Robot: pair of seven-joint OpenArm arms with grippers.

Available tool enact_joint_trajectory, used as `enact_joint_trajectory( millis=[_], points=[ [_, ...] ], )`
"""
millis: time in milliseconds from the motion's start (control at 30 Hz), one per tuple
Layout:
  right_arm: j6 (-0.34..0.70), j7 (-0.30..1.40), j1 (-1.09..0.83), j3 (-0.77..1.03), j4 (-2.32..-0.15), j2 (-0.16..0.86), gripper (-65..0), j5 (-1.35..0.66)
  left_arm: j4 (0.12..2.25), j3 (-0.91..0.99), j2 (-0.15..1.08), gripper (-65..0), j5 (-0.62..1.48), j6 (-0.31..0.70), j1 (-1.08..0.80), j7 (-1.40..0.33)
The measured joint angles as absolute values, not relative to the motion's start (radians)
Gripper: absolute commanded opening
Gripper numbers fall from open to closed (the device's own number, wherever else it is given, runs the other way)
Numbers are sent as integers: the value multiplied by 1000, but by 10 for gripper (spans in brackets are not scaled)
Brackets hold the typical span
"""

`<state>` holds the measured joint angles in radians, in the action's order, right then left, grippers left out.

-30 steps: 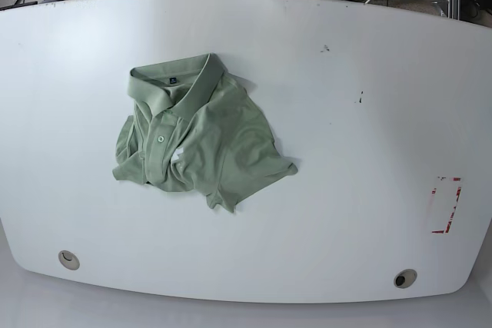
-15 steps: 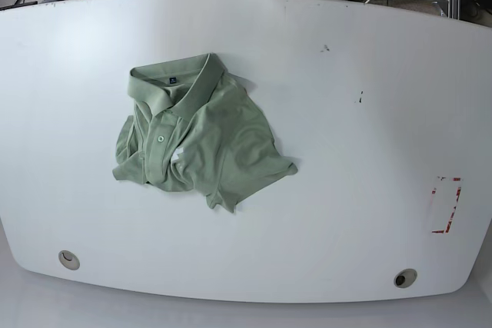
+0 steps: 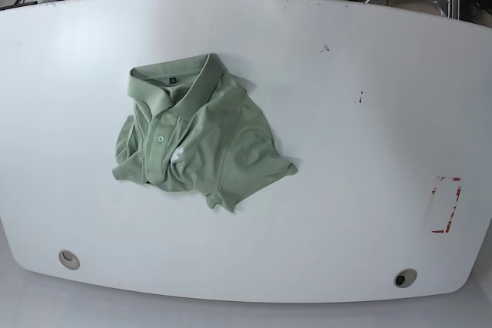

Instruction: Layout the t-shirt on the table in an organized manner, then fold the t-shirt properly

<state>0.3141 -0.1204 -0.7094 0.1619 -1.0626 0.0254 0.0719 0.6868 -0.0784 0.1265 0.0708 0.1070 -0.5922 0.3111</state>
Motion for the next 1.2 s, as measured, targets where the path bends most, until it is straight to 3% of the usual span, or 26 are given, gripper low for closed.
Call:
enact_joint_trajectory(
  millis=[567,1200],
  points=[
    [316,-78,-952,162,-1368,23,-591,71,1152,53,153,-375,68,112,-901,313],
    [314,-69,-1245,183,-1777,-59,-591,69,1607,186,170,-375,64,118,-1168,310]
  ],
)
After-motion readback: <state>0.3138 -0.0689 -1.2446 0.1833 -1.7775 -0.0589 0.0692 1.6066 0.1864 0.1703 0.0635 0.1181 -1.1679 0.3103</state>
